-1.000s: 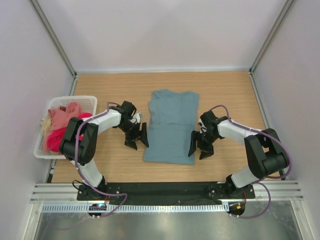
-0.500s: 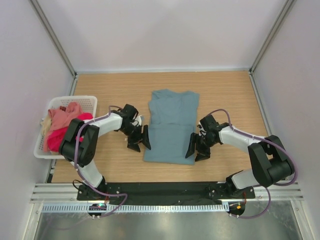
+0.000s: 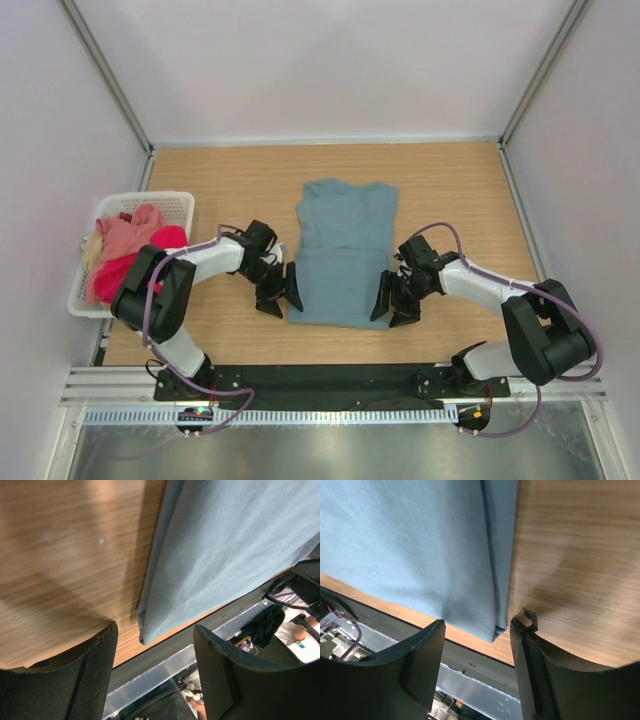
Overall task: Fold and stack the t-shirts
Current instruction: Fold the tshirt
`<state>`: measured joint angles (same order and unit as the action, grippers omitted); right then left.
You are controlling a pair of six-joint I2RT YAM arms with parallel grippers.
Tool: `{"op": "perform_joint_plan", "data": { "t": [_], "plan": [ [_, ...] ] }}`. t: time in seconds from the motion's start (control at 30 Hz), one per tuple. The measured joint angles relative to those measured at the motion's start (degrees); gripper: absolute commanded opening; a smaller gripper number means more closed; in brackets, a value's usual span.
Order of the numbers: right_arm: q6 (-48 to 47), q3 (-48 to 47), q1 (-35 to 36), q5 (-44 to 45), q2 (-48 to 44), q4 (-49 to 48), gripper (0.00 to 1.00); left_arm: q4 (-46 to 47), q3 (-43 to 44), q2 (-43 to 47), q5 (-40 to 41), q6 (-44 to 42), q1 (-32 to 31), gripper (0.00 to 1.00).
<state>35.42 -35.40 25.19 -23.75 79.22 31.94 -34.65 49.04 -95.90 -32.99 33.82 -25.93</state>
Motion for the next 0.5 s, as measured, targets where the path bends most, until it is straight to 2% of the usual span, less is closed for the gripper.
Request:
{"op": "perform_joint_plan", "data": {
  "t": [0.5],
  "plan": [
    [7.37, 5.42, 0.37, 1.09, -6.51, -1.38, 0.59, 1.53, -3.65, 0.92, -1.16, 5.22, 0.00, 0.51]
  ]
}}
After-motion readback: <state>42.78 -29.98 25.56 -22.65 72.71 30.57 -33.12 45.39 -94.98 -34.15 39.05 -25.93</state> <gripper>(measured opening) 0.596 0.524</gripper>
